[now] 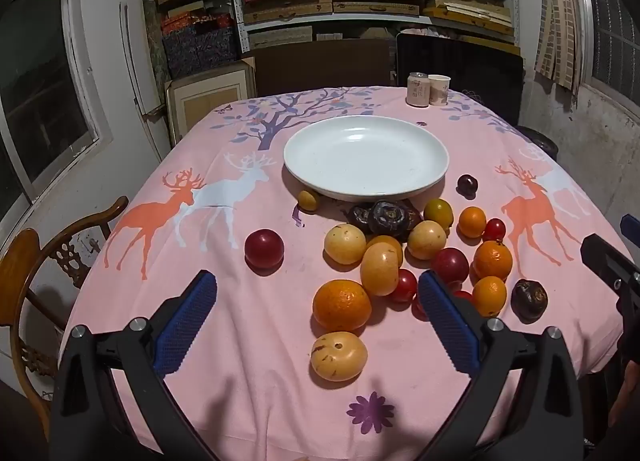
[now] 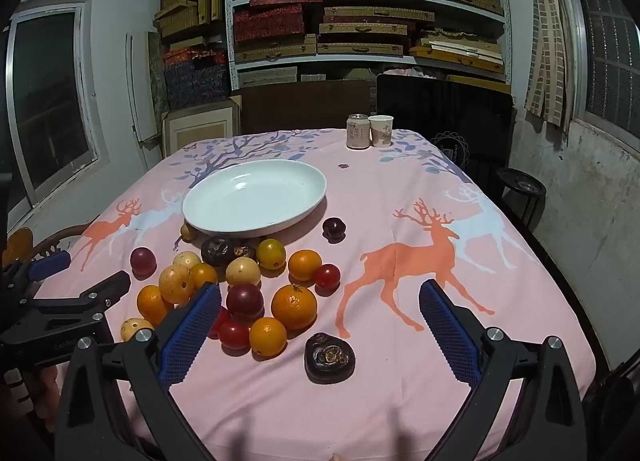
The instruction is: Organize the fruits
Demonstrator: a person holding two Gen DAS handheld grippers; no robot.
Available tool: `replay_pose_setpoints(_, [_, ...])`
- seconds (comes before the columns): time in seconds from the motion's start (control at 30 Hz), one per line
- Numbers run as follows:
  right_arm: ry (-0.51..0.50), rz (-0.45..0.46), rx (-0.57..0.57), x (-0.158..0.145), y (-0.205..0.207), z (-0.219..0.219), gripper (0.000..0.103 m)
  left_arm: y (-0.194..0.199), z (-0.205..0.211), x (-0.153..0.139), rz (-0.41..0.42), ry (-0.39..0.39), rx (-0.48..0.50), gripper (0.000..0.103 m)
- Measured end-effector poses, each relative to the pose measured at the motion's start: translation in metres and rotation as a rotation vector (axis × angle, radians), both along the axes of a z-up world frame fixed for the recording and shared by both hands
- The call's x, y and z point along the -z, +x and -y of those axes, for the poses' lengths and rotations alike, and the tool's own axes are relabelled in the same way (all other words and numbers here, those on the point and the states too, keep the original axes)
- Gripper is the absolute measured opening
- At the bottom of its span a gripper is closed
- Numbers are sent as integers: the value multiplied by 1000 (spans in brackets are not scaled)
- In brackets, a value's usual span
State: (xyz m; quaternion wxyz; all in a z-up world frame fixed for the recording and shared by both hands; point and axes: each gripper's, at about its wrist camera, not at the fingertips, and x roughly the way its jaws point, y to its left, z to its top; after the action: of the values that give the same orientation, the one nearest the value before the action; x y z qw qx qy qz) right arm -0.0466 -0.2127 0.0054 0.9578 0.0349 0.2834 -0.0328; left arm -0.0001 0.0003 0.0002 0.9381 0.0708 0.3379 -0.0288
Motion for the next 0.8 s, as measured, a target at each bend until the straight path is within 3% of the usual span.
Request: replay_pose_setpoints(0.8, [1,3,2,-1,0,-1,99,0,0,0,1,-7,-1,99])
